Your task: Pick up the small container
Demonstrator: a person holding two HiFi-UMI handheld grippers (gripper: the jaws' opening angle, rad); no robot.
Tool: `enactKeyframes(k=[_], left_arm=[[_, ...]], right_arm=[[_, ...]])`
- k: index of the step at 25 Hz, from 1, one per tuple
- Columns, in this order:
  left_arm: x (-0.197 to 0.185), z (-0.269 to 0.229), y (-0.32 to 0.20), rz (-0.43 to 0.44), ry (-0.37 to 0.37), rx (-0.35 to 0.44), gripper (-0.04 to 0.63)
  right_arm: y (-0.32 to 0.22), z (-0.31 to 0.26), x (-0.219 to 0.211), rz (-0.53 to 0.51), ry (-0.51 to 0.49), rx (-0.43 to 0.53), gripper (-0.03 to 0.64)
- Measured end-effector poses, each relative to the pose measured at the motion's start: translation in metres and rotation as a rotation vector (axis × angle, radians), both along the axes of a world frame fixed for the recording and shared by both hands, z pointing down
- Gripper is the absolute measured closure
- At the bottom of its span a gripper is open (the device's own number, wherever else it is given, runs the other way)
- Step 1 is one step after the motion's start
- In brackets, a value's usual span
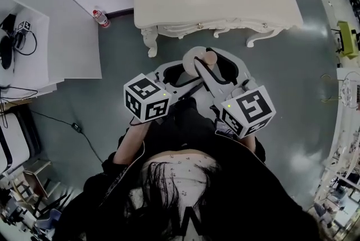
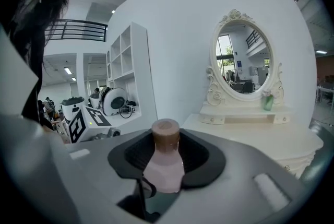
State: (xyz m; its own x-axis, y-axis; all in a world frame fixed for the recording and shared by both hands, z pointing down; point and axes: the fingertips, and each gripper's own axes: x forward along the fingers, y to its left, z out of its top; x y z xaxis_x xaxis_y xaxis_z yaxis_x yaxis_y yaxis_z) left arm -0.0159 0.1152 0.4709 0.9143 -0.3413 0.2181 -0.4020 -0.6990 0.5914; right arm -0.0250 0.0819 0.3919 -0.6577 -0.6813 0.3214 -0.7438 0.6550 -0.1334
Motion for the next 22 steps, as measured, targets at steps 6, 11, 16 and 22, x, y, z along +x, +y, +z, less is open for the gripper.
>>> enactKeyframes(k=[6,11,16,22], left_arm=[[0.033,0.0,0.023,0.028,0.005,0.014,0.357],[0.058,0.005,0.041,0.062,-0.018,0.037,0.357],[0.088,0.01,0.058,0.083,-0.037,0.039,0.357],[0.122,0.013,0.076,0.078,-0.033,0.027,0.357]], right_arm=[[0.023,-0.001,0.033,0.039,0.017,0.012,0.468],[0.041,0.003,0.059,0.112,0.014,0.011,0.468],[0.057,0.006,0.09,0.144,-0.005,-0.009,0.468],[0.075,0.008,0.121,0.143,0.0,0.008,0.468]])
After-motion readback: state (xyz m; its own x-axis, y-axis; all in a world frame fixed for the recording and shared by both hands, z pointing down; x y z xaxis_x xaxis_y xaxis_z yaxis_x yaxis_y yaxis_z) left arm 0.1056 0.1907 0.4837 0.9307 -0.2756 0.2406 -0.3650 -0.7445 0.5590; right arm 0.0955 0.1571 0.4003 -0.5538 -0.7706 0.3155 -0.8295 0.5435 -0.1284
